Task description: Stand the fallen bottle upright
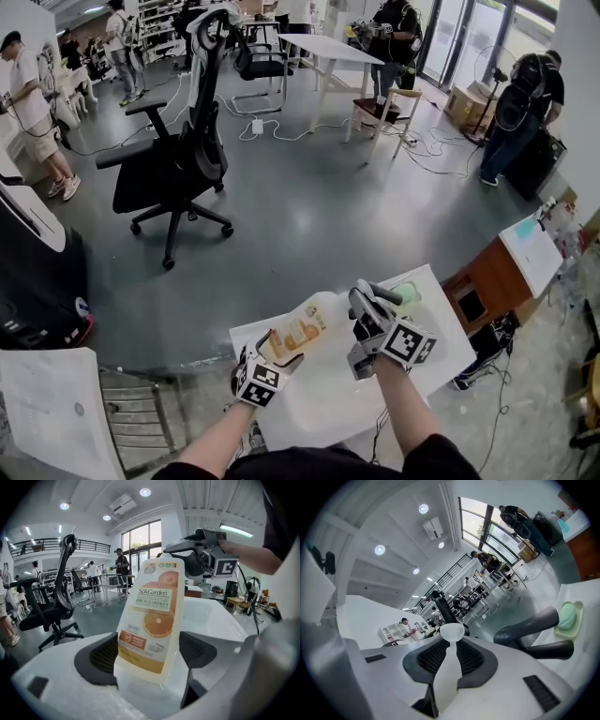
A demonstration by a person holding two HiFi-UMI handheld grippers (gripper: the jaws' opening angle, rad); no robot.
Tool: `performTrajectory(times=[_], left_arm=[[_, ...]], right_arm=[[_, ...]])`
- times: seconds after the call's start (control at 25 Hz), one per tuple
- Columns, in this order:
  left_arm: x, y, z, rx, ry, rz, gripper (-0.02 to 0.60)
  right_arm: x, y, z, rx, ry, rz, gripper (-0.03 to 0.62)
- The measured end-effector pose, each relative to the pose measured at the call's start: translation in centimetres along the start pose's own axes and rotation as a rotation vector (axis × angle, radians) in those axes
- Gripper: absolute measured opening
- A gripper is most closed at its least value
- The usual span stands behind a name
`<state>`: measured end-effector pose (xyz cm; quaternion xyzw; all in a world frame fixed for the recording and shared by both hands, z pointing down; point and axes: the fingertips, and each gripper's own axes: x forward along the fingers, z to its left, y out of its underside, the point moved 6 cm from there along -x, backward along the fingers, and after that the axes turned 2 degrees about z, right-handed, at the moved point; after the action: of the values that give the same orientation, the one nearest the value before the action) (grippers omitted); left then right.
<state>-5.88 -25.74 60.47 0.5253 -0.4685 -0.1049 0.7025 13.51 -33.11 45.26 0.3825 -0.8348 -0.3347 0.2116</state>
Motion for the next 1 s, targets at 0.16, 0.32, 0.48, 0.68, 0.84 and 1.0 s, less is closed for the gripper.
performTrajectory(times=[0.16, 0.32, 0.48, 0.68, 0.84, 1.0], left_arm=[[1.8, -1.0, -0.7, -0.016, 0.035, -0.036, 0.405], [3.2, -2.0, -1.2, -0.022, 0.063, -0.038, 0.405], [4.6, -3.0, -1.7, -0.03, 0.09, -0.036, 0.407], [6.6, -4.1, -2.4, -0.034, 0.112, -0.051, 0.407], [7.8, -4.6, -2.9, -0.036, 0.129, -0.059, 0.408], [8.7, -4.9, -3.3, -0.07, 0.137, -0.067, 0.408]], right_arm=[[-0.5, -1.5, 0.4, -0.074, 0.013, 0.003, 0.067], [-1.0, -2.3, 0.4, -0.135, 0.005, -0.003, 0.067], [-1.4, -3.2, 0.7, -0.183, 0.006, -0.016, 0.067], [-1.8, -4.2, 0.6, -0.234, 0.011, -0.028, 0.068], [-2.2, -4.5, 0.9, -0.286, 0.004, -0.028, 0.067], [-1.8, -4.5, 1.7, -0.362, -0.017, -0.008, 0.069]])
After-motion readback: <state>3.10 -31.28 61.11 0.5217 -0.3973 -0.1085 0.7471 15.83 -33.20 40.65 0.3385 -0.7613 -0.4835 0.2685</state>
